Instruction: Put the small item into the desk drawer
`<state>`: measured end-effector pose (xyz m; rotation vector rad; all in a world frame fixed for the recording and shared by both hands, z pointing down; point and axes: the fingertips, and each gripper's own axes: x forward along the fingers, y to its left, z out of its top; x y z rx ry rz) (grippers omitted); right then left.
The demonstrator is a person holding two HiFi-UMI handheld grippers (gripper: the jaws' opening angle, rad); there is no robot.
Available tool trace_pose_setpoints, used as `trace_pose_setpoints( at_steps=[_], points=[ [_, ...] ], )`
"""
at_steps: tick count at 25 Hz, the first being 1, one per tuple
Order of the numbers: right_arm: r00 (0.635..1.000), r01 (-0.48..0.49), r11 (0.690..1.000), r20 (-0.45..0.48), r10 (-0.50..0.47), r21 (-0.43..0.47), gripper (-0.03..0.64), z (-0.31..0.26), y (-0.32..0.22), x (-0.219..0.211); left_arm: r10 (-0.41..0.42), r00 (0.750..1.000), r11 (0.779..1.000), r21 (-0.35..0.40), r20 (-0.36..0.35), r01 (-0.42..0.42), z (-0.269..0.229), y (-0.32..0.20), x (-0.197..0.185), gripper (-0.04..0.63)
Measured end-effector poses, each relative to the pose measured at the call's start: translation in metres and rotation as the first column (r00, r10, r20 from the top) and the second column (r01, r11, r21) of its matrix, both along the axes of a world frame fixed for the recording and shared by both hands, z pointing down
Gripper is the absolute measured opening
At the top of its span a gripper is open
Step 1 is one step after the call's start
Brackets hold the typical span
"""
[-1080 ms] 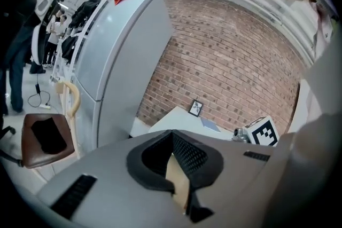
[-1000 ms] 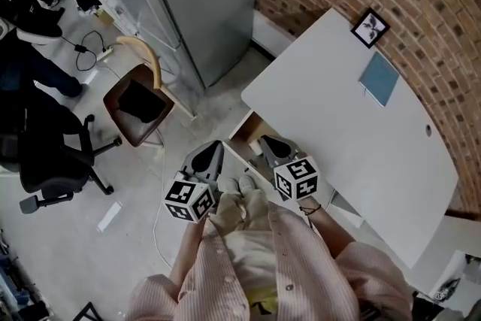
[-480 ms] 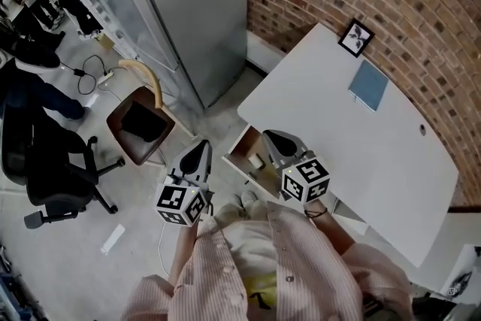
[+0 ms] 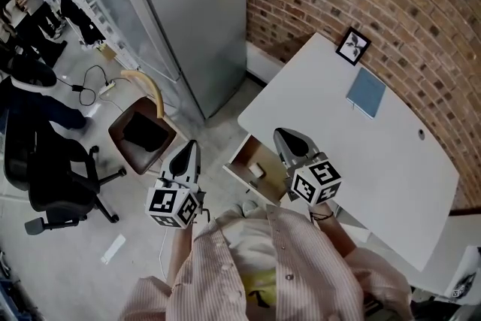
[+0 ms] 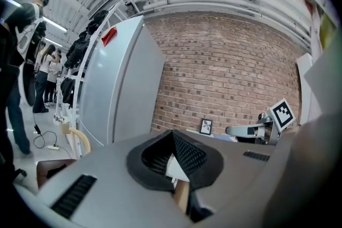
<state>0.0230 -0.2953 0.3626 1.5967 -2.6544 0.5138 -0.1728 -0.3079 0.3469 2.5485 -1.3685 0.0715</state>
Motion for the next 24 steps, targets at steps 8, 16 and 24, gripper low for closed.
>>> trace_pose_setpoints(
  at_steps=[8,16,24],
  points=[
    [1.000,-0.029,0.999,-0.002,0.029,0.017,0.006,-0.003,-0.006,0.006,-0.016,1.000,1.000,0.017,0.008,0.016,-0.004,-0.007,-0.005,-0.002],
    [0.998,-0.067,0.997,-0.003,0.067,0.025,0.006,-0.002,-0.011,0.014,-0.037,0.999,0.999,0.013,0.015,0.037,-0.001,-0.012,-0.012,-0.002],
    [0.994,-0.105,0.994,-0.005,0.105,0.024,0.006,-0.001,-0.014,0.018,-0.041,0.999,0.999,0.012,0.014,0.041,-0.001,-0.017,-0.018,-0.002]
  ],
)
